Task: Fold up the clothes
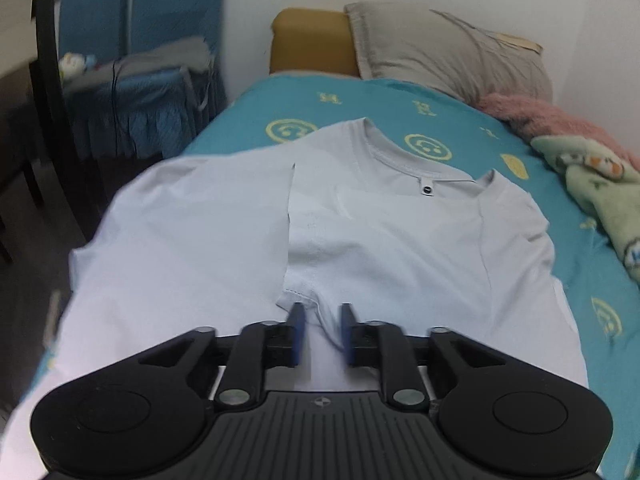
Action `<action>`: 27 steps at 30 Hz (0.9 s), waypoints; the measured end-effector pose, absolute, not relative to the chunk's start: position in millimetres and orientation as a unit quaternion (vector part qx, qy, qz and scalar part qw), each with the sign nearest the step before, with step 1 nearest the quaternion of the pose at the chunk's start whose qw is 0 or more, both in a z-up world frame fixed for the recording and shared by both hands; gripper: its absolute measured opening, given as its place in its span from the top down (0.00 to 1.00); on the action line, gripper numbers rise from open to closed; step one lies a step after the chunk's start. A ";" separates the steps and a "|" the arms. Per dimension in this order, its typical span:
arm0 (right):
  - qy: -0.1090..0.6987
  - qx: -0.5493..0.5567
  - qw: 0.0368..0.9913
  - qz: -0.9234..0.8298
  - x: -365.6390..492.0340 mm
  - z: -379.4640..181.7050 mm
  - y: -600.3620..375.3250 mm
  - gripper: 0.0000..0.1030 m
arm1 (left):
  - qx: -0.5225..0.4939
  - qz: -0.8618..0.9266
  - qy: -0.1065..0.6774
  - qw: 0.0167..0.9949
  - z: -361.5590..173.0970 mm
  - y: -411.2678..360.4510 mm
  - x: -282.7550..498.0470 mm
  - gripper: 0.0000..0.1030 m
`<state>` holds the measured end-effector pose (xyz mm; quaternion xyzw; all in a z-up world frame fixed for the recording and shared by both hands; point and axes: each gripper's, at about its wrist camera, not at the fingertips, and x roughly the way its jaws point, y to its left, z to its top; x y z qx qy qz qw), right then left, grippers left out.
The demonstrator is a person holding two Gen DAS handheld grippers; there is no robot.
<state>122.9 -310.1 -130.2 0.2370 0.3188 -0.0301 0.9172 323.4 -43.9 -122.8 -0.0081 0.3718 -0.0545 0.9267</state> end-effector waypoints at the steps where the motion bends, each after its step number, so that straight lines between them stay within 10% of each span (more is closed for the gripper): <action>1: 0.316 0.238 0.918 -0.030 122.2 -128.8 -310.6 0.14 | 0.002 -0.062 0.365 0.929 -115.1 -45.5 310.2 0.50; 11: 0.270 0.195 0.943 -0.021 99.7 -98.0 -295.0 0.14 | 0.043 -0.130 0.317 0.938 -38.9 -36.8 132.4 0.00; 27: 0.247 0.073 0.966 0.034 64.3 -53.1 -232.8 0.14 | -0.001 -0.142 0.290 0.947 -13.0 12.7 44.7 0.00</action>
